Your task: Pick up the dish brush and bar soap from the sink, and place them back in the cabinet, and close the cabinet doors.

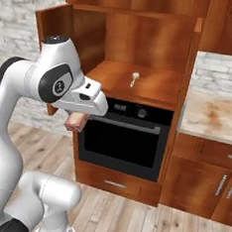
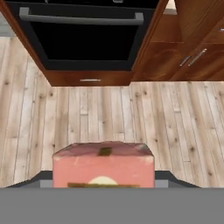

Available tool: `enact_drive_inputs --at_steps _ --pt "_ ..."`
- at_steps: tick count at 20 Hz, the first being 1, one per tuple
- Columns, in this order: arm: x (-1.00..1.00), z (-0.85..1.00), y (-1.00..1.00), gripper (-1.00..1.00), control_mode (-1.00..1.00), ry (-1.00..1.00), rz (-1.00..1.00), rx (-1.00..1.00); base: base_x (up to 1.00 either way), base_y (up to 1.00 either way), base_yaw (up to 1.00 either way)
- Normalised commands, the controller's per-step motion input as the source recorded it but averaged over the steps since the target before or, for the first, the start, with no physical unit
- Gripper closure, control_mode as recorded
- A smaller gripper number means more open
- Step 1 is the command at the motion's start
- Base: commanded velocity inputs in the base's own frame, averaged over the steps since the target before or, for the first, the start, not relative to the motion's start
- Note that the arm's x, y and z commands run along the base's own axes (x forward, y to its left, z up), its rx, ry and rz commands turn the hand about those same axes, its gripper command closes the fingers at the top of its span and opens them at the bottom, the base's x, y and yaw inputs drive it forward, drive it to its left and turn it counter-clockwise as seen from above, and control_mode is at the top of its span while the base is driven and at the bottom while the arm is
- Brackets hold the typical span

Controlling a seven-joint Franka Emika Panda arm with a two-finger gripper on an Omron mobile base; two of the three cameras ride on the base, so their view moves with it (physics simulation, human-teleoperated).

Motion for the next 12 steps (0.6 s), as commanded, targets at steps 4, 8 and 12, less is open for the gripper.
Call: enact_drive_inputs --at_steps 4,8,12 --pt "0.00 0.00 0.00 1.00 1.00 0.00 0.00 0.00 0.59 0.07 -0.08" --pt "0.00 0.00 0.00 1.00 1.00 0.00 0.00 0.00 0.35 -0.06 -0.23" --pt "0.00 0.00 0.00 1.00 1.00 0.00 0.00 0.00 0.29 0.00 -0.23"
